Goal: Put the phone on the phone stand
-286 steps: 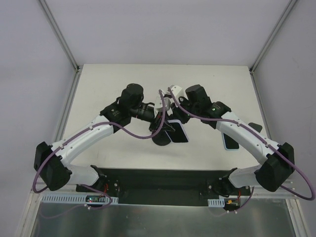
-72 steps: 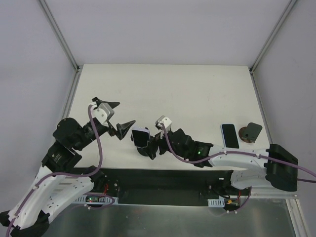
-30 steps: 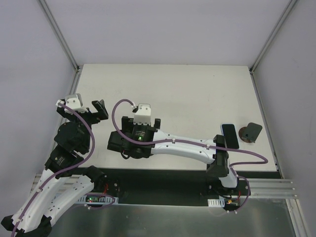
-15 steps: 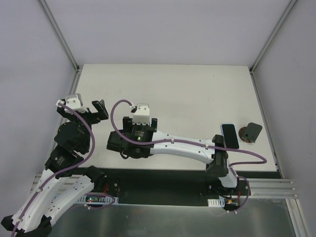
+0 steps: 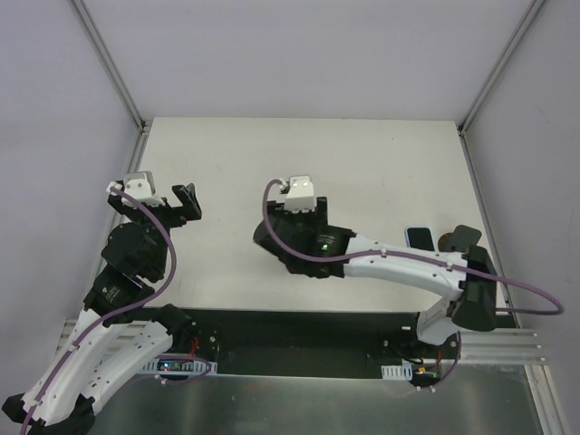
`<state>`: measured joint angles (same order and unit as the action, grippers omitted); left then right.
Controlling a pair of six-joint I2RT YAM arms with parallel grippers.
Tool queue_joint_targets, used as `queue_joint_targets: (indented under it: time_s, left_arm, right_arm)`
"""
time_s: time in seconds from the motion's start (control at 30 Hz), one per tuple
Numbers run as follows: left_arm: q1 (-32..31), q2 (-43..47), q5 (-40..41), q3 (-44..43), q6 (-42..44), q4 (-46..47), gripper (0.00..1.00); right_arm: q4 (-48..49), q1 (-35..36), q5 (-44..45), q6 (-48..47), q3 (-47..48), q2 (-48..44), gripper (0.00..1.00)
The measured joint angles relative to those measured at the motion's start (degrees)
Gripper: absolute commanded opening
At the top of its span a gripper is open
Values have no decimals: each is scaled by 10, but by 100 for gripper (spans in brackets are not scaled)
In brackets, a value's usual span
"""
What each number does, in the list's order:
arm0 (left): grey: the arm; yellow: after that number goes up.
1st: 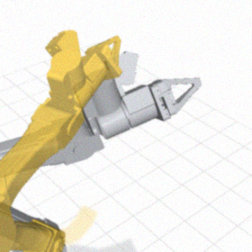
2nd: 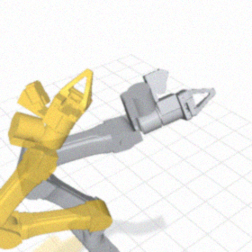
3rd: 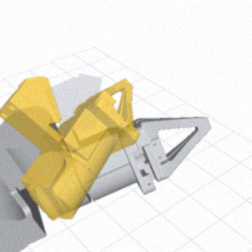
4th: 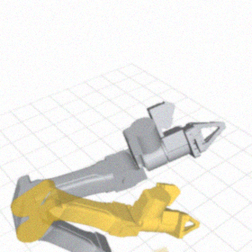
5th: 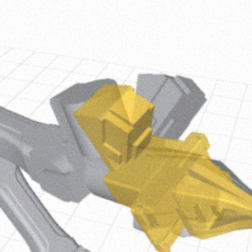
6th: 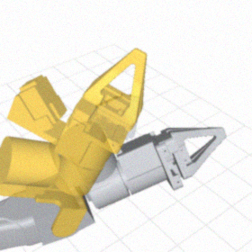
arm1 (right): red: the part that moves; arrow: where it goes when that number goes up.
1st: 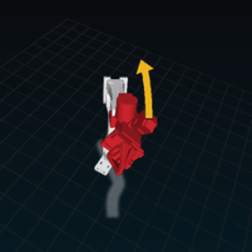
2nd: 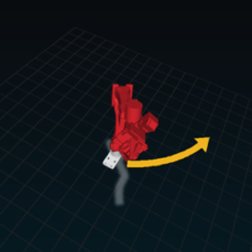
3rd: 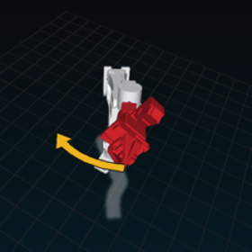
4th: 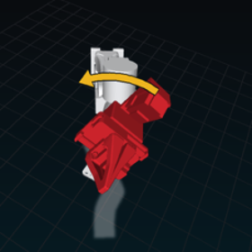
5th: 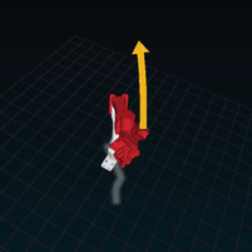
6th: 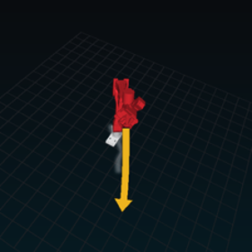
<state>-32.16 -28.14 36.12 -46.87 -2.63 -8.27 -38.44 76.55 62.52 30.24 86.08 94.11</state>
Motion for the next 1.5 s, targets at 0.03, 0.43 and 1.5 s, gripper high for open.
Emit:
queue_joint_targets:
  time_s: [0.03,0.43,1.5]
  left_arm:
    - [0,-1,-1,0,0,0,99]
    - [0,-26,-28,6,-6,0,99]
    - [-5,-161,-120,18,-2,4,99]
  right_arm:
    - [38,-17,-9,-34,-34,-26,1]
    - [349,-425,-239,-449,-239,-193,0]
    - [446,-866,-731,-524,263,294,0]
